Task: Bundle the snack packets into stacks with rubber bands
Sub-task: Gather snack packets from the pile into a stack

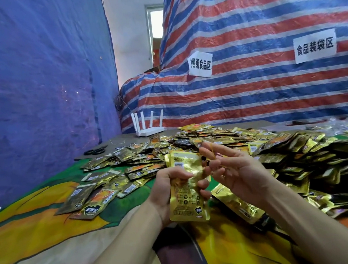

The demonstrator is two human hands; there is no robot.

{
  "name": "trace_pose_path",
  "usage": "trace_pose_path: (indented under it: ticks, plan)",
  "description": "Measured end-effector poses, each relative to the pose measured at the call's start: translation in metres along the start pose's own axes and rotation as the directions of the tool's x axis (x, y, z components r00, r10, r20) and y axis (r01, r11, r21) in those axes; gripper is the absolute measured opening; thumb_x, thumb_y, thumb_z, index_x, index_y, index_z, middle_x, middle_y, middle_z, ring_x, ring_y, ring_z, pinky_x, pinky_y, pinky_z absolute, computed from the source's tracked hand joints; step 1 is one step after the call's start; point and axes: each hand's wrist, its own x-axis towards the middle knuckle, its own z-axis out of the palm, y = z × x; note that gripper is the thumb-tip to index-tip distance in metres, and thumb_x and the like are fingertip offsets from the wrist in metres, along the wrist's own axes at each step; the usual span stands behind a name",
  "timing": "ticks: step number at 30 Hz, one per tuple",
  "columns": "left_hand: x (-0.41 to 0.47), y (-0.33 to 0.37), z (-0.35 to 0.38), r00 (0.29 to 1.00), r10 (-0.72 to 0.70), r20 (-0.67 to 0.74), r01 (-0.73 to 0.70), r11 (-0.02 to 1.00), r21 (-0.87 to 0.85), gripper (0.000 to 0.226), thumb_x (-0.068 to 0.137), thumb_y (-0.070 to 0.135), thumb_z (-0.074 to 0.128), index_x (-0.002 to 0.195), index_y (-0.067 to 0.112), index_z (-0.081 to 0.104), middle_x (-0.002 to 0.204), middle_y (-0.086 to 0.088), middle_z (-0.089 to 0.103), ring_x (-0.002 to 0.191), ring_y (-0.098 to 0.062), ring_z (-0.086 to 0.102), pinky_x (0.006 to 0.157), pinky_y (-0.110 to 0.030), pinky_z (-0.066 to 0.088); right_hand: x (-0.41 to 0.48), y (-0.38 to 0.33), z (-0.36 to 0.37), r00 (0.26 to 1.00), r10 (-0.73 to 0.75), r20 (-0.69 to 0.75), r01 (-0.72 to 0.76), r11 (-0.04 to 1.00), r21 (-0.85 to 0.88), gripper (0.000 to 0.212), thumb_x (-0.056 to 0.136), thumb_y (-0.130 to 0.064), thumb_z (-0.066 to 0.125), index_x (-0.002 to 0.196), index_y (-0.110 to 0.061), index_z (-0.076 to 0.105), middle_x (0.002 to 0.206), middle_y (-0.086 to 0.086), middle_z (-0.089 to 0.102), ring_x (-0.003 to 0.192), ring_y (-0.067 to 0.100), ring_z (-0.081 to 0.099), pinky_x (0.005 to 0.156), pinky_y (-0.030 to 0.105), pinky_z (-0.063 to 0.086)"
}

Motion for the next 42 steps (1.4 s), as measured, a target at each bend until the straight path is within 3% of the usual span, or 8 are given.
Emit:
trace_pose_path:
  ticks: [4,9,12,14,20,27,32,42]
  plan:
    - [0.006,-0.001,0.001,0.962,0.106,-0.253,-0.112,0.994,-0.009,0.033,0.072,0.01,0.058,0.096,-0.006,0.073,0.087,-0.014,0.063,0.061,-0.018,0.052,0.059,-0.029,0.048,0.0,-0.001,-0.008,0.99,-0.07,-0.126,0.04,0.974,-0.224,0.036,0.09,0.008,0.057,0.122,-0.004,0.067,0.114,0.013,0.074,0.088,0.02,0.075,0.056,0.024,0.057]
    - [0.012,0.008,-0.003,0.72,0.341,-0.604,-0.399,0.916,0.042,0.024,0.079,0.014,0.07,0.099,0.006,0.06,0.081,-0.01,0.062,0.066,-0.024,0.065,0.081,-0.042,0.058,-0.002,0.017,-0.003,0.977,-0.095,-0.189,0.014,0.922,-0.388,0.06,0.063,-0.009,0.083,0.12,-0.001,0.067,0.108,0.015,0.076,0.097,0.028,0.075,0.065,0.037,0.062]
    - [0.01,0.011,-0.009,0.561,0.506,-0.655,-0.596,0.796,0.105,0.063,0.089,0.012,0.071,0.143,0.03,0.044,0.126,-0.018,0.058,0.092,-0.029,0.067,0.085,-0.058,0.057,-0.003,0.031,0.009,0.975,-0.119,-0.189,0.02,0.889,-0.458,0.066,0.057,-0.018,0.088,0.117,0.001,0.069,0.11,0.015,0.075,0.097,0.023,0.075,0.071,0.042,0.063]
    - [0.011,0.007,-0.005,0.497,0.59,-0.637,-0.639,0.745,0.191,0.061,0.091,0.011,0.069,0.134,0.047,0.044,0.126,-0.015,0.057,0.097,-0.03,0.066,0.084,-0.061,0.056,-0.003,0.043,0.015,0.975,-0.148,-0.167,0.044,0.862,-0.506,0.063,0.056,-0.024,0.089,0.113,-0.004,0.073,0.107,0.01,0.077,0.097,0.019,0.075,0.073,0.04,0.063]
    - [0.017,0.004,-0.003,0.305,0.682,-0.665,-0.575,0.689,0.442,0.035,0.092,0.02,0.068,0.111,0.036,0.042,0.124,-0.018,0.062,0.088,-0.028,0.069,0.086,-0.05,0.056,-0.003,0.066,0.026,0.973,-0.204,-0.108,0.114,0.83,-0.546,0.056,0.061,-0.026,0.095,0.114,-0.019,0.076,0.103,-0.011,0.077,0.097,0.009,0.073,0.074,0.032,0.062]
    - [0.022,0.004,-0.001,0.513,0.455,-0.728,-0.558,0.821,0.12,0.053,0.094,0.034,0.062,0.14,0.014,0.043,0.127,-0.021,0.063,0.111,-0.04,0.065,0.097,-0.062,0.05,0.0,0.076,0.031,0.937,-0.335,-0.095,0.222,0.784,-0.58,0.062,0.055,-0.037,0.089,0.113,-0.028,0.071,0.105,0.001,0.076,0.1,0.018,0.073,0.094,0.048,0.058]
    - [0.019,-0.003,0.008,0.652,0.442,-0.616,-0.428,0.885,0.182,0.054,0.098,0.034,0.057,0.136,-0.004,0.05,0.112,-0.024,0.063,0.105,-0.042,0.064,0.104,-0.06,0.045,-0.005,0.072,0.032,0.917,-0.386,-0.099,0.245,0.743,-0.623,0.053,0.064,-0.03,0.085,0.114,-0.026,0.072,0.11,-0.009,0.074,0.102,0.01,0.071,0.094,0.046,0.058]
    - [0.014,-0.005,0.014,0.715,0.383,-0.585,-0.385,0.914,0.128,0.043,0.096,0.028,0.058,0.127,0.0,0.06,0.12,-0.024,0.066,0.107,-0.041,0.067,0.099,-0.051,0.051,-0.006,0.065,0.032,0.895,-0.431,-0.114,0.256,0.706,-0.66,0.045,0.066,-0.016,0.09,0.102,-0.03,0.068,0.099,-0.029,0.069,0.102,0.004,0.068,0.083,0.028,0.06]
